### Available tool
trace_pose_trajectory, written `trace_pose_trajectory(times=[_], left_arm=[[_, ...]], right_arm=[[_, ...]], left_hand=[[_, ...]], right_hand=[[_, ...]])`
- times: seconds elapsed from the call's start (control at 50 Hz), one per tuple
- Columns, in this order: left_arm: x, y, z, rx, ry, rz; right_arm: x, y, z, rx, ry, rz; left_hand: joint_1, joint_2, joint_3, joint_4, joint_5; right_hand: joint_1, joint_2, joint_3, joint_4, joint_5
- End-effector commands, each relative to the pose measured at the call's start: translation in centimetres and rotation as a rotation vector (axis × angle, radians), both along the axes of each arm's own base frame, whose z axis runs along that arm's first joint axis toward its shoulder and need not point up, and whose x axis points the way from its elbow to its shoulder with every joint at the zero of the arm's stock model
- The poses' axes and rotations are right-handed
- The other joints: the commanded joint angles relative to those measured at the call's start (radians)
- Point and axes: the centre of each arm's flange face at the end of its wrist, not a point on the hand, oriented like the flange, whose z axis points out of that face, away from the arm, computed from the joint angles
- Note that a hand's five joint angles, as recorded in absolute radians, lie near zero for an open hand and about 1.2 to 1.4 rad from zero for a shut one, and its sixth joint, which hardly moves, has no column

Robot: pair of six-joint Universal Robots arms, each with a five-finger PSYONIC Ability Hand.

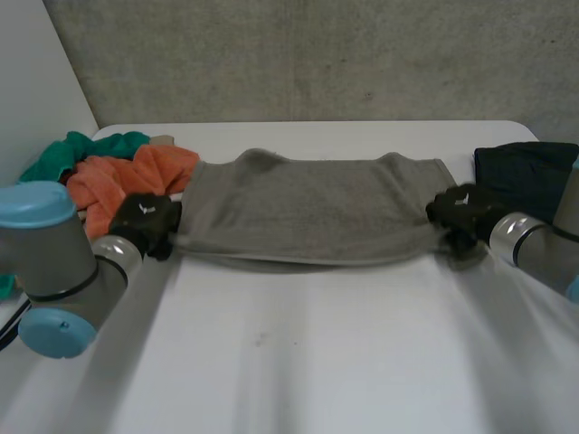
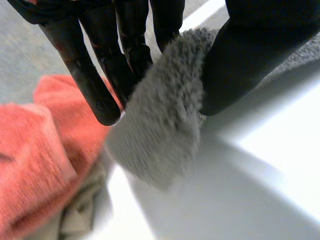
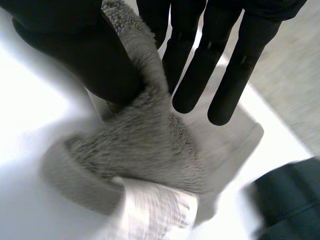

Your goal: Fold the laundry.

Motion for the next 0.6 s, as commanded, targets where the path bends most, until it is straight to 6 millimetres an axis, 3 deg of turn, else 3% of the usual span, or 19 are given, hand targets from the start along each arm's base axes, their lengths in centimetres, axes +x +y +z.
trace_pose_trajectory(times=[0.02, 0.06, 0.1, 0.22, 0.36, 0.48, 0.6], left_arm=[[0.0, 1.1, 1.4, 0.005, 0.001, -0.012], [-0.3, 1.6, 2.3, -0.012, 0.021, -0.033], [-0.5, 1.9, 2.9, -0.020, 0.030, -0.044], [0.3, 2.8, 3.9, -0.010, 0.025, -0.028], [2.6, 3.0, 3.7, 0.061, 0.013, 0.006], [4.6, 2.7, 3.0, 0.159, 0.020, -0.004], [5.3, 3.2, 2.3, 0.236, 0.040, -0.033]], right_arm=[[-0.5, 0.2, 0.2, 0.049, -0.003, -0.054], [-0.7, 0.3, 0.9, 0.059, -0.036, -0.102], [-1.0, 0.3, 1.5, 0.065, -0.055, -0.136], [-2.9, 1.0, 3.9, 0.100, -0.147, -0.263], [-5.1, 3.1, 5.3, 0.249, -0.260, -0.404], [-5.6, 4.9, 4.5, 0.335, -0.238, -0.413], [-5.2, 4.6, 3.2, 0.310, -0.206, -0.387]], left_hand=[[0.093, 0.040, 0.047, 0.038, 0.073], [-0.285, -0.338, -0.330, -0.340, -0.305], [-0.465, -0.519, -0.511, -0.520, -0.485], [-0.619, -0.672, -0.664, -0.674, -0.639], [-0.672, -0.725, -0.717, -0.727, -0.692], [-0.628, -0.681, -0.673, -0.683, -0.648], [-0.625, -0.678, -0.670, -0.680, -0.645]], right_hand=[[-0.235, -0.286, -0.298, -0.309, -0.313], [-0.586, -0.638, -0.650, -0.660, -0.665], [-0.673, -0.725, -0.737, -0.747, -0.752], [-0.876, -0.928, -0.940, -0.950, -0.955], [-0.756, -0.808, -0.820, -0.830, -0.835], [-0.536, -0.588, -0.600, -0.610, -0.615], [-0.544, -0.596, -0.608, -0.618, -0.623]])
